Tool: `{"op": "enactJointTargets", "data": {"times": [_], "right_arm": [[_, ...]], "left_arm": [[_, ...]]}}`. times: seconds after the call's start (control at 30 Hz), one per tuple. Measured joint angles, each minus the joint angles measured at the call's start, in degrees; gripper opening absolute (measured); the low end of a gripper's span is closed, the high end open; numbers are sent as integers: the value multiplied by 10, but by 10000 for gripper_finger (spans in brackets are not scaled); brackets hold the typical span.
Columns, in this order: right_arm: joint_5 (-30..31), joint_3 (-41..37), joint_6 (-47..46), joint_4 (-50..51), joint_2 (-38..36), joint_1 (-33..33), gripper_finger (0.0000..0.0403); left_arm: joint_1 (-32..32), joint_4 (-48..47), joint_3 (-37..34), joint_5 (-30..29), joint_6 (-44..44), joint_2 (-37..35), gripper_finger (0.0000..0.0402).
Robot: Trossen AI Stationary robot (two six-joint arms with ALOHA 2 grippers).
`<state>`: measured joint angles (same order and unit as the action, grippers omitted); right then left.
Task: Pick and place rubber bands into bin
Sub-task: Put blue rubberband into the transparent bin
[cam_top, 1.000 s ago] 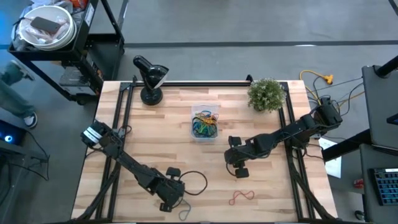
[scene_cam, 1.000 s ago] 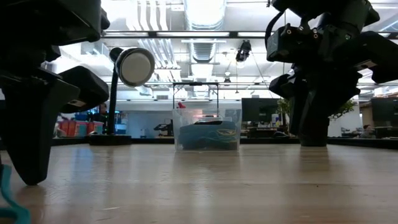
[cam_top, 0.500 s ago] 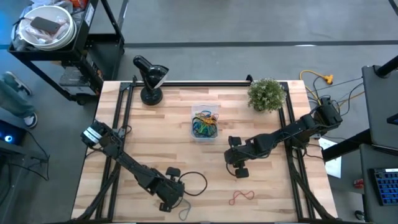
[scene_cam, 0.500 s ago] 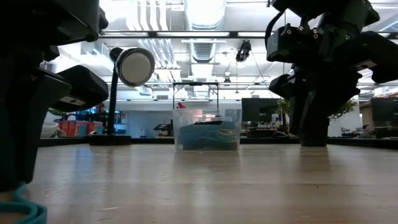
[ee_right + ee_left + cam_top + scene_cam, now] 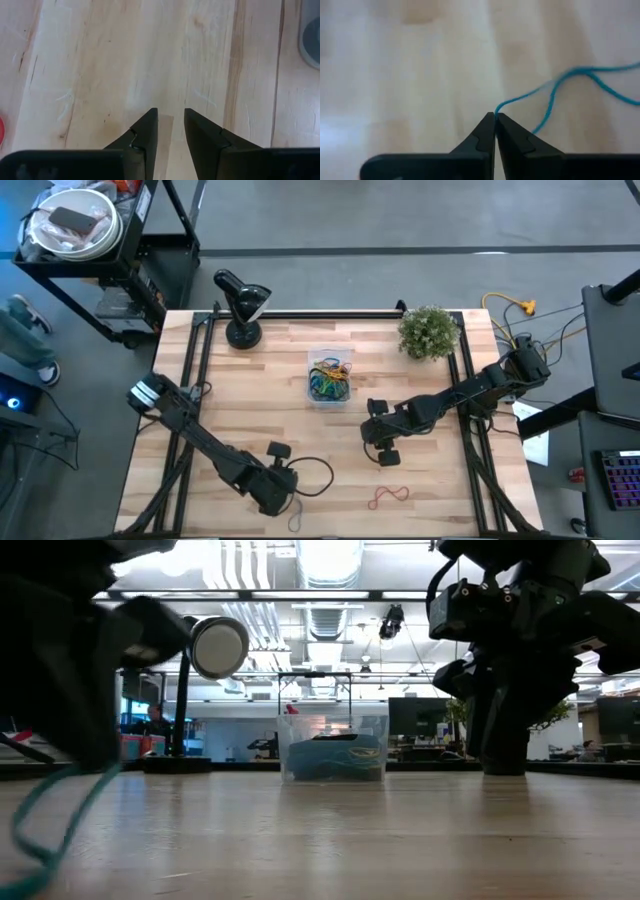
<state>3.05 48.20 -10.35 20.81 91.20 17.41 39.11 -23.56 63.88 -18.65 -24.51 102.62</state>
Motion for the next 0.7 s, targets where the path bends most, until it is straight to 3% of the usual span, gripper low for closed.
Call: {"op": "enactJointTargets", "data": {"times": [0.2, 0.53, 0.7], "right_arm": [[0, -1, 0, 0, 0, 0, 83], [0, -2, 0, 0, 0, 0, 73], [1, -2, 2, -2, 0, 0, 74]], "left_arm": [[1, -48, 25, -122, 32, -22, 0], [-17, -45, 49, -339, 148, -67, 0], [-54, -40, 49, -403, 216, -101, 0]]}}
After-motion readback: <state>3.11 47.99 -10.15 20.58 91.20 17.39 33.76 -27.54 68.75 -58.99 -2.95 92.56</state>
